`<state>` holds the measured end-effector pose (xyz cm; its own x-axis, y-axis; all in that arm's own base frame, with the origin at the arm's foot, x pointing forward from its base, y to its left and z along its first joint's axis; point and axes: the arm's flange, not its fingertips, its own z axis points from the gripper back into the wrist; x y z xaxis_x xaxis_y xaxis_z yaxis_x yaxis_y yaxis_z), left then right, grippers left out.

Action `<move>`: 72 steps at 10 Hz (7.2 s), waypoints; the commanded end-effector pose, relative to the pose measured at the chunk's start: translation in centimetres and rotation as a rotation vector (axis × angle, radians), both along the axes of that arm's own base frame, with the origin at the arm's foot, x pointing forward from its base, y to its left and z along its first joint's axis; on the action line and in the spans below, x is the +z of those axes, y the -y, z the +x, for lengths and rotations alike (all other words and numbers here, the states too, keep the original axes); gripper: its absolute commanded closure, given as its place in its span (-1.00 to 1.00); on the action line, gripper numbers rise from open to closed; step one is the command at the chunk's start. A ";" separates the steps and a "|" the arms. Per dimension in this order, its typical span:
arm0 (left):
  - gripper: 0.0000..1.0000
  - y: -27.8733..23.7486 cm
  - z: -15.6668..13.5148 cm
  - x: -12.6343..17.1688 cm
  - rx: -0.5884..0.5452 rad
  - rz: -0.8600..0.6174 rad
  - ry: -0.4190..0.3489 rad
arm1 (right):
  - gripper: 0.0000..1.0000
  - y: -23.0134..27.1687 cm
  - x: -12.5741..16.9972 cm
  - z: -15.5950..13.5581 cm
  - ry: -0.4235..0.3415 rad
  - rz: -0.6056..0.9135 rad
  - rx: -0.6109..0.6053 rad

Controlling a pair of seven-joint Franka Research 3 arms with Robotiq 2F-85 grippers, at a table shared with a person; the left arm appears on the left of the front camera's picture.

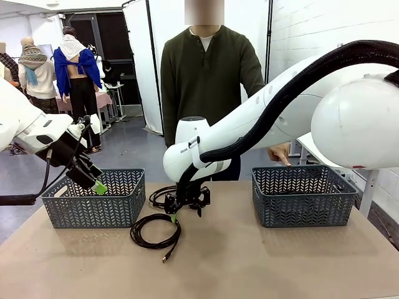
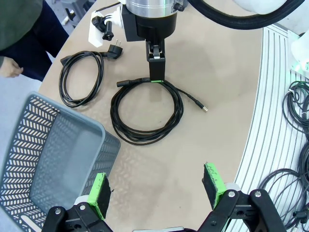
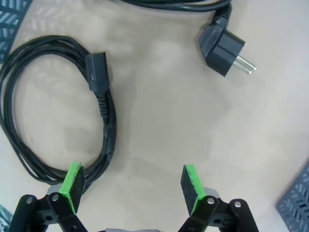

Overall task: Organize the cables according to human instructions.
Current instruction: Pick up a bundle of cables and place it in the basket indicated by the human.

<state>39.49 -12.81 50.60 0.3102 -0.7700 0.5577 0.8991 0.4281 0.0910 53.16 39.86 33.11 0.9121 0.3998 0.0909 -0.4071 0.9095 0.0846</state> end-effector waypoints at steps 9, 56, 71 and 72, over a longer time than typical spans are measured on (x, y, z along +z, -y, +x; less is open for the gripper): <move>-1.00 -0.4 0.3 -0.1 -0.021 -0.016 0.000 | -1.00 -1.7 -1.6 1.9 0.009 -0.059 -0.037; -1.00 -0.4 0.3 -0.1 -0.021 -0.016 0.000 | 1.00 5.4 16.6 -0.3 -0.165 -0.233 0.842; -1.00 -0.4 0.3 -0.1 -0.021 -0.016 0.000 | 1.00 18.7 22.0 5.8 -0.013 -0.228 0.902; -1.00 -0.4 0.3 -0.1 -0.021 -0.016 0.000 | 1.00 20.2 22.4 6.5 0.002 -0.225 0.920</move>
